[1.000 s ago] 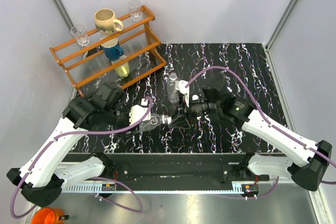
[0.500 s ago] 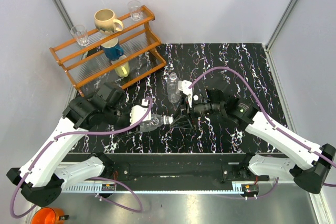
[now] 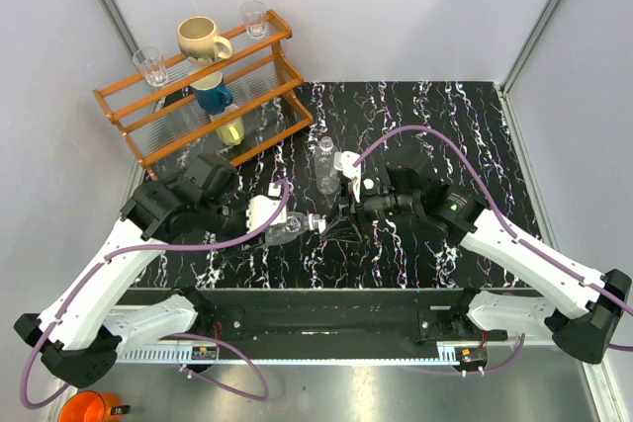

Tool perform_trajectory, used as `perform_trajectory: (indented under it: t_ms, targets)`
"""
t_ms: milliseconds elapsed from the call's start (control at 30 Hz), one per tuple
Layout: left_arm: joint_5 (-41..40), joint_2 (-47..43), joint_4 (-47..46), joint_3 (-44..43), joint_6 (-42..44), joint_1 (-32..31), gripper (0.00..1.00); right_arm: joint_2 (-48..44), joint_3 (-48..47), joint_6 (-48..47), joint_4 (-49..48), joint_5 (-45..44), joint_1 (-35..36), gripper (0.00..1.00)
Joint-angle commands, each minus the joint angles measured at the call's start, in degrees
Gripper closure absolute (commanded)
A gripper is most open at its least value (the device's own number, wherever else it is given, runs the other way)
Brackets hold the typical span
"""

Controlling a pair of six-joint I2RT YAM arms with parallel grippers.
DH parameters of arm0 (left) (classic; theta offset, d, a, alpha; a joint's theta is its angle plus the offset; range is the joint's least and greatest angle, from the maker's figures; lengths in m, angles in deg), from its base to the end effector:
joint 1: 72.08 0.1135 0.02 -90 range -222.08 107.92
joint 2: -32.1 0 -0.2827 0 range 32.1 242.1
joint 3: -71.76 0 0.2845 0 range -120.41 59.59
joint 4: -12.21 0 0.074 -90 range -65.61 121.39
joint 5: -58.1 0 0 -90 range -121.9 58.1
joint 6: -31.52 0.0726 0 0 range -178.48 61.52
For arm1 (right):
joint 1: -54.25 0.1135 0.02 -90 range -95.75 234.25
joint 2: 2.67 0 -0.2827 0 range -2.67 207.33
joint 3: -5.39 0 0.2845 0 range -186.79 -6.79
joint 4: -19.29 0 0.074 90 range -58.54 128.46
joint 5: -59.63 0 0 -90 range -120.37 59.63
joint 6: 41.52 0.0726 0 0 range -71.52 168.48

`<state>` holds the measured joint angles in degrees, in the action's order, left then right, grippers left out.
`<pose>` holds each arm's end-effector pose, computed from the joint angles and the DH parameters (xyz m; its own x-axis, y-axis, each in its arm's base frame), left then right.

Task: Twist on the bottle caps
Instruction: Screw the bottle cap onto the plastic bottle.

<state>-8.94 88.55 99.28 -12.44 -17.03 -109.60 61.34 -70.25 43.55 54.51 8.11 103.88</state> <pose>0.1314 -0.1366 0.3604 -0.0356 0.7958 -0.6045 0.9902 0.1098 0.0863 0.1565 0.2538 0.3726 -0.1753 -0.3100 -0.9344 -0.9845 0.0461 0.1693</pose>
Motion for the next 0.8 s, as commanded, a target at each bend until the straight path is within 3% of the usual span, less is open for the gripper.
perform_trajectory:
  t_ms: [0, 767]
  targets:
    - [0.8, 0.1, -2.7, -2.7, -0.9, -0.3, 0.63, 1.1, -3.4, -0.7, -0.9, -0.2, 0.6, 0.89]
    - [5.0, -0.2, -0.8, -4.1, -1.1, -0.6, 0.63, 2.7, -3.2, -1.0, -1.8, -1.1, 0.5, 0.90]
